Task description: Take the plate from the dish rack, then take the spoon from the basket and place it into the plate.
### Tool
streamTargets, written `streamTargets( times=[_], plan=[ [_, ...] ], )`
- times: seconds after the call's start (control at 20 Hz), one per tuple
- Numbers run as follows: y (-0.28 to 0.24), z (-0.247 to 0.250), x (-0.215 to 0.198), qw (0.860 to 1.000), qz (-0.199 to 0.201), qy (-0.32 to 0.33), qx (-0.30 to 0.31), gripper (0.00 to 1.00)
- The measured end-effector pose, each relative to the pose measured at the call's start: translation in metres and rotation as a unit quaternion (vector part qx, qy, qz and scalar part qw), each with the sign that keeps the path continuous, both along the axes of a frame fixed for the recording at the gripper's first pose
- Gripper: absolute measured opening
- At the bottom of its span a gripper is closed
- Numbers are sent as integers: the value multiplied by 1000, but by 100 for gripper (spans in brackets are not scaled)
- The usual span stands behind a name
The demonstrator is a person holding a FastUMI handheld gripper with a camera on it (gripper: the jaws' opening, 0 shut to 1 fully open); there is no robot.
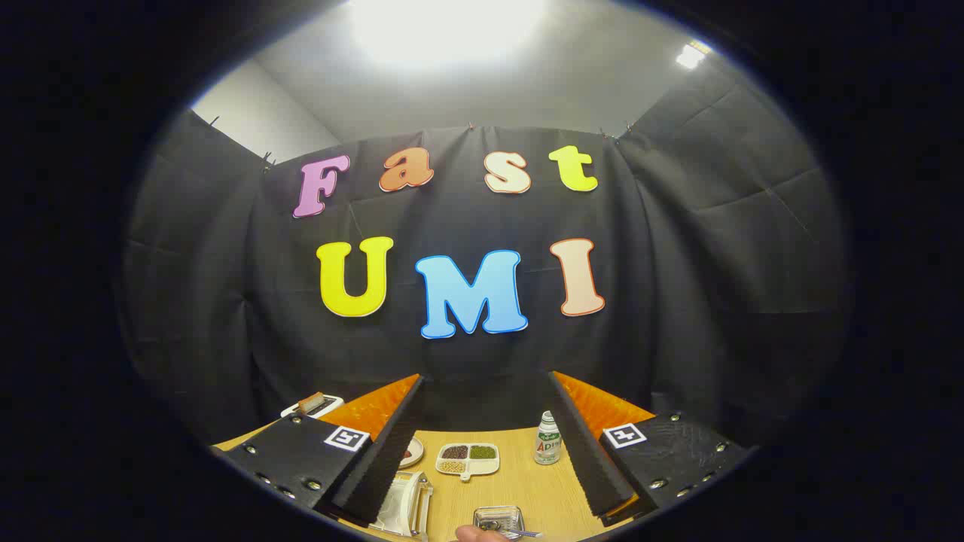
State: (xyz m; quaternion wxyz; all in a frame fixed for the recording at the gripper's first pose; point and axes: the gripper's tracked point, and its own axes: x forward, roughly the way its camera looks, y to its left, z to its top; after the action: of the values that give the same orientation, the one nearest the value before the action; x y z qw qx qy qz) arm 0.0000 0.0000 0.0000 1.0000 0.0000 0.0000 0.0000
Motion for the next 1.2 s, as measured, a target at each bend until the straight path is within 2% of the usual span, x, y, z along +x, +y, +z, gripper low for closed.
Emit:
streamTargets(
  times=[0.25,0.4,0.85,1.0,1.2],
  plan=[
    [-12,1,1,1000,1,10,26,97],
    [-21,3,3,999,-30,15,15,97],
    [19,3,0,998,-52,17,7,97],
    [38,2,2,999,-46,20,10,97],
    [67,-9,11,999,-18,45,1,97]
  ],
)
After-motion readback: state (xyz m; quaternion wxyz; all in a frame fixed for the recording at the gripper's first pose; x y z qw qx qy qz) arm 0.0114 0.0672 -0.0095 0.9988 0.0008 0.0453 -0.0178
